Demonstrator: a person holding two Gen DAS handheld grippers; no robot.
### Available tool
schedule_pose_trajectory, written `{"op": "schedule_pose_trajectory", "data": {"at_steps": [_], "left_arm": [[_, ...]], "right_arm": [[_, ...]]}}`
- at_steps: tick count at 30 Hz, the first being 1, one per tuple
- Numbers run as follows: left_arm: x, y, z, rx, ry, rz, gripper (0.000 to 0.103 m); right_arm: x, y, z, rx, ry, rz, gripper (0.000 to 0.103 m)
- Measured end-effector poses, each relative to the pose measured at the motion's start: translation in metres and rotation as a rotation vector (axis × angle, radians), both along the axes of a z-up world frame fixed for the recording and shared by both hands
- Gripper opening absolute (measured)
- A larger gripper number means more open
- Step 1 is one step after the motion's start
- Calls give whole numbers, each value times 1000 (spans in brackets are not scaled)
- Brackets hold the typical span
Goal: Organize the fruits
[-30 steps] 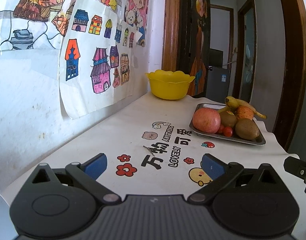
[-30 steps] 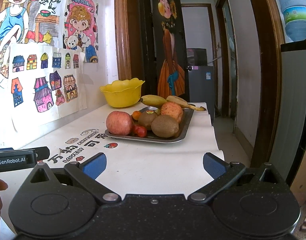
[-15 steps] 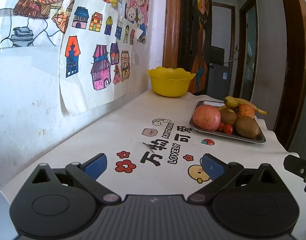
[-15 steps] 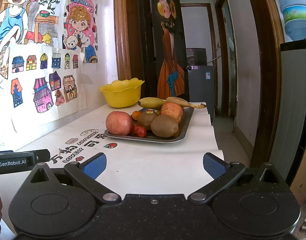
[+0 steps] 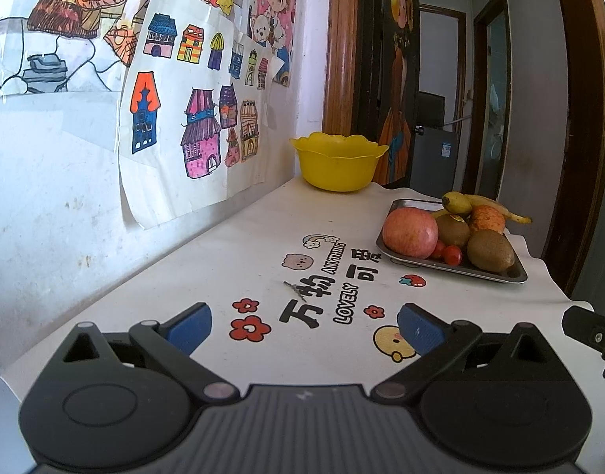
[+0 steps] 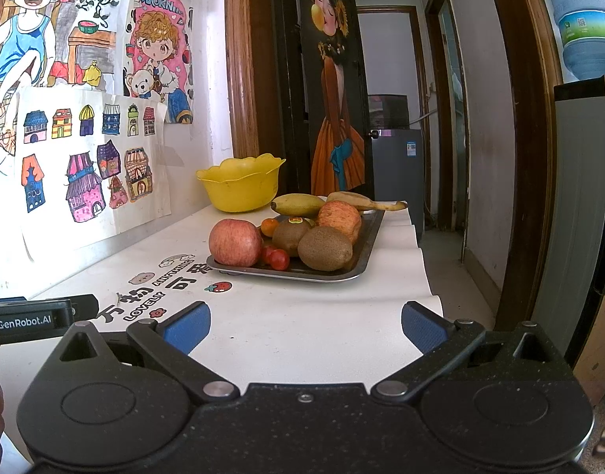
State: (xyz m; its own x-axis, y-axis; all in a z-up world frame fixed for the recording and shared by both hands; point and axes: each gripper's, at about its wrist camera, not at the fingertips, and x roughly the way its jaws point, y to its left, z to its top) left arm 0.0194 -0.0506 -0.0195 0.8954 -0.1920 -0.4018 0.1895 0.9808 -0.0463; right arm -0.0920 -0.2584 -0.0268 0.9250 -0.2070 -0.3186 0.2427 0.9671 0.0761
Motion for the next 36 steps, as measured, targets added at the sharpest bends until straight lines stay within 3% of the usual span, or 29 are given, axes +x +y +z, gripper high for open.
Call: {"op": "schedule_pose_trajectory", "data": {"at_steps": [36], "left_arm": [[2, -1, 0, 8, 1, -2, 103]], "right_arm": [[1, 0, -1, -1, 3, -1, 102]]}}
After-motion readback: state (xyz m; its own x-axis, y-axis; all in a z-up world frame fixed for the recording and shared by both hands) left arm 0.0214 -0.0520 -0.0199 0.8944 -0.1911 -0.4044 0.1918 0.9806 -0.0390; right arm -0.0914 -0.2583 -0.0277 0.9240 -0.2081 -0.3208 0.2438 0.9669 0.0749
